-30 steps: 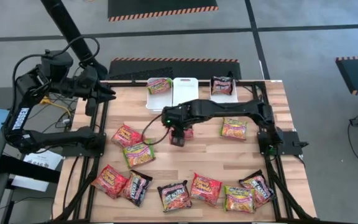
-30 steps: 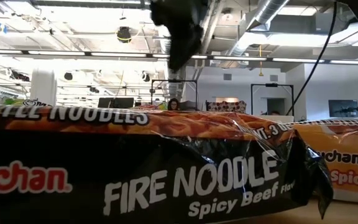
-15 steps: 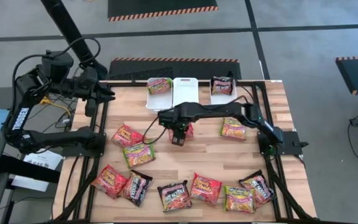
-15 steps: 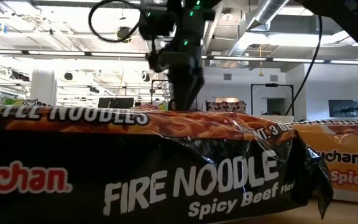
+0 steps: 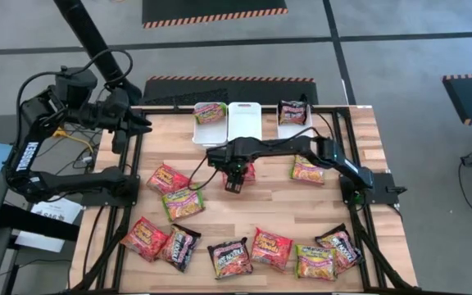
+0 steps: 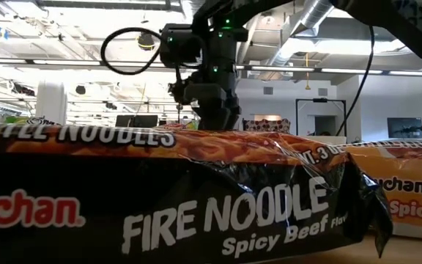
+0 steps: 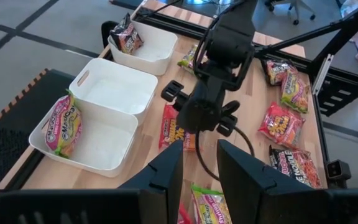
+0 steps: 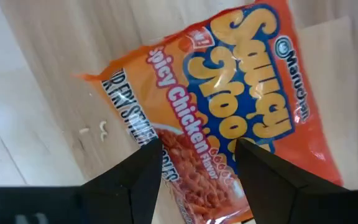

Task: Sort Maruchan noodles
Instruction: Put the orange noodle pack into the middle white bin

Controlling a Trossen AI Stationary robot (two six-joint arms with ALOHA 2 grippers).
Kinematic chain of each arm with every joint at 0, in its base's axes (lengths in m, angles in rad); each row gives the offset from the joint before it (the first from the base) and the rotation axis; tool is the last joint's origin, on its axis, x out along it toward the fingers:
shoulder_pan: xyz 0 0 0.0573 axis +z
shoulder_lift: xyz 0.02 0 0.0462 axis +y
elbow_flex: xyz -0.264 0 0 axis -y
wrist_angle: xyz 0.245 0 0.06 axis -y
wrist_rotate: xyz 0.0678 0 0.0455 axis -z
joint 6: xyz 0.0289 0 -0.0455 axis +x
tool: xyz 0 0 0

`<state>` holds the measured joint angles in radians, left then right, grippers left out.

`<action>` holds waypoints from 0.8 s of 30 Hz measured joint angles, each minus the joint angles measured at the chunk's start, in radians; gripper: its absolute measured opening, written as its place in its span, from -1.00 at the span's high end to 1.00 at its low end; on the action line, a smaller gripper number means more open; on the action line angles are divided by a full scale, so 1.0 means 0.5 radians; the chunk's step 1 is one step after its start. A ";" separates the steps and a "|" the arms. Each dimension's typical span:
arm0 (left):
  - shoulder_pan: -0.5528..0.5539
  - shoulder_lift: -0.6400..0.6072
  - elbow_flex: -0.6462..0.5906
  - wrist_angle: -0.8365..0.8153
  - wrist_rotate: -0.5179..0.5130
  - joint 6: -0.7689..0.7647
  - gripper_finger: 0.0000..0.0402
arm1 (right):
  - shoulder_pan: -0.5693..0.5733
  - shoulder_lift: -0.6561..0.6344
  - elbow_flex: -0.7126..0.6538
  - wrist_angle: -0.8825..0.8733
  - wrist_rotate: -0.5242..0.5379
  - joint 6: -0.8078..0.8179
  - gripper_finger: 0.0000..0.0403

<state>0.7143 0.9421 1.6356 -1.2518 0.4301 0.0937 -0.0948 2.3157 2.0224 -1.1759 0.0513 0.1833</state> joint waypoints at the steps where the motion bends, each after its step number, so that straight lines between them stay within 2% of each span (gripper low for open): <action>1: 0.000 0.000 0.000 0.000 0.000 0.000 0.57 | 0.000 0.001 0.002 0.002 0.001 0.000 -0.13; 7: 0.000 0.000 0.000 0.001 0.000 0.000 0.57 | -0.009 0.075 0.016 0.001 -0.001 0.013 -0.11; 11: 0.000 0.000 0.000 0.001 -0.001 0.000 0.57 | -0.005 0.078 0.012 -0.011 -0.007 0.049 0.01; 14: 0.000 0.000 0.000 0.001 -0.013 0.000 0.57 | -0.005 0.079 0.011 0.028 -0.007 0.104 0.18; 22: 0.000 0.000 0.000 0.001 -0.061 -0.001 0.57 | -0.014 0.084 0.008 0.034 -0.134 0.163 0.83; 24: 0.001 0.000 0.000 0.001 -0.061 -0.001 0.57 | -0.010 0.080 0.008 0.033 -0.134 0.163 0.93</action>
<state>0.7147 0.9421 1.6356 -1.2514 0.3996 0.0929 -0.1000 2.3555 2.0264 -1.1592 -0.0158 0.2646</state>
